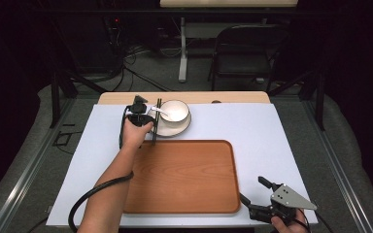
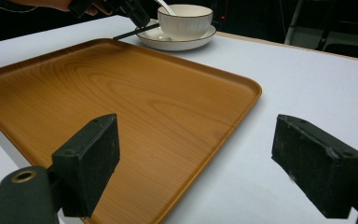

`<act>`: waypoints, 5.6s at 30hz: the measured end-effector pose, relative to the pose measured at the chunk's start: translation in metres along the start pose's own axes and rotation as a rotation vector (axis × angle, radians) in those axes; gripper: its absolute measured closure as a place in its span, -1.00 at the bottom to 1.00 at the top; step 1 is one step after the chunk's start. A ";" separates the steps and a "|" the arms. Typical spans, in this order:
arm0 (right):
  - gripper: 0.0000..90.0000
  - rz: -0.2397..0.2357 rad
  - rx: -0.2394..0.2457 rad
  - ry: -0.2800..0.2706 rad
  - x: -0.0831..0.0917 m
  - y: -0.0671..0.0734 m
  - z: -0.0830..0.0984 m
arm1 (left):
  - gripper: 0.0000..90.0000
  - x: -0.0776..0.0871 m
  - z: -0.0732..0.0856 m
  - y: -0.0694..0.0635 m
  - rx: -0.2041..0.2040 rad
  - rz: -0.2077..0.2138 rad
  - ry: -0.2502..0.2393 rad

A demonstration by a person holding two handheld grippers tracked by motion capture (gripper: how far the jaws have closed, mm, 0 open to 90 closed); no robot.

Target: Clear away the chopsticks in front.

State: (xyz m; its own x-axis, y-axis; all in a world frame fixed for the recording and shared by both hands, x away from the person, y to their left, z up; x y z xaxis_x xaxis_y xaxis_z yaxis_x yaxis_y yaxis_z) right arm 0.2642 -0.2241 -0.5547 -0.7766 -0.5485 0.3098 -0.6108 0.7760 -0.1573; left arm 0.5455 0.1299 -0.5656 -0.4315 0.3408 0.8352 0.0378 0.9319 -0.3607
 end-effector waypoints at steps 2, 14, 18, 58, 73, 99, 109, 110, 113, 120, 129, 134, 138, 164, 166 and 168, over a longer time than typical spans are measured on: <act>-0.68 0.000 0.000 -0.001 0.000 0.000 0.000 | 0.70 -0.001 0.000 0.000 0.010 -0.011 0.008; -0.68 0.001 0.003 -0.003 0.001 0.000 0.000 | 0.82 -0.006 -0.005 0.000 0.054 -0.039 0.061; -0.68 0.002 0.002 -0.004 0.002 0.000 0.000 | 0.82 -0.008 -0.006 0.001 0.065 -0.053 0.077; -0.68 -0.016 0.003 0.001 0.000 0.002 -0.001 | 0.91 0.085 0.078 0.013 0.018 -0.007 0.108; -0.68 -0.009 0.000 0.006 -0.001 0.001 -0.001 | 0.91 0.107 0.166 0.027 -0.026 0.118 0.108; -0.68 -0.006 -0.003 0.006 -0.001 0.001 0.000 | 0.91 0.071 0.184 0.018 -0.058 0.026 0.153; -0.68 -0.007 -0.003 0.005 0.000 0.001 0.000 | 0.88 0.068 0.186 0.019 -0.051 0.030 0.162; -0.68 -0.007 -0.003 0.005 0.000 0.001 0.000 | 0.88 0.068 0.186 0.019 -0.050 0.035 0.162; -0.68 -0.006 -0.003 0.004 0.000 0.001 -0.001 | 0.87 0.068 0.186 0.018 -0.049 0.039 0.160; -0.68 -0.006 -0.002 0.004 0.000 0.001 -0.001 | 0.88 0.068 0.187 0.018 -0.054 0.037 0.160; -0.68 -0.005 -0.007 0.003 0.000 0.001 -0.001 | 0.81 0.072 0.184 0.018 -0.053 0.048 0.145; -0.68 -0.006 -0.001 0.006 0.000 0.001 -0.001 | 0.63 0.078 0.175 0.017 -0.049 0.074 0.104; -0.68 -0.005 -0.002 0.005 0.000 0.001 -0.001 | 0.37 0.080 0.165 0.019 -0.099 0.084 0.035; -0.68 -0.008 -0.002 0.010 -0.001 0.000 0.000 | -0.14 0.064 0.066 0.040 -0.079 0.090 -0.176; -0.68 -0.008 -0.003 0.010 -0.001 0.000 0.000 | -0.15 0.062 0.058 0.042 -0.081 0.087 -0.188; -0.68 -0.008 -0.003 0.010 -0.001 0.000 0.000 | -0.16 0.061 0.049 0.043 -0.080 0.083 -0.203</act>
State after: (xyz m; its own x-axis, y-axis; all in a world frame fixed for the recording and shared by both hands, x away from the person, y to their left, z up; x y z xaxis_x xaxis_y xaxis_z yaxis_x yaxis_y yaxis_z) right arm 0.2646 -0.2233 -0.5549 -0.7702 -0.5517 0.3201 -0.6165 0.7726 -0.1519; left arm 0.4764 0.1845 -0.5505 -0.5962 0.3919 0.7007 0.1483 0.9115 -0.3836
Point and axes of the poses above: each handheld gripper's, and its own axes: x roughly backward along the jaws, z roughly out of its underside, y roughly to its left, the point moved 7 cm from there along -x, roughly forward along the jaws, and after that the axes turned 10 degrees about x, right-handed, at the moved point
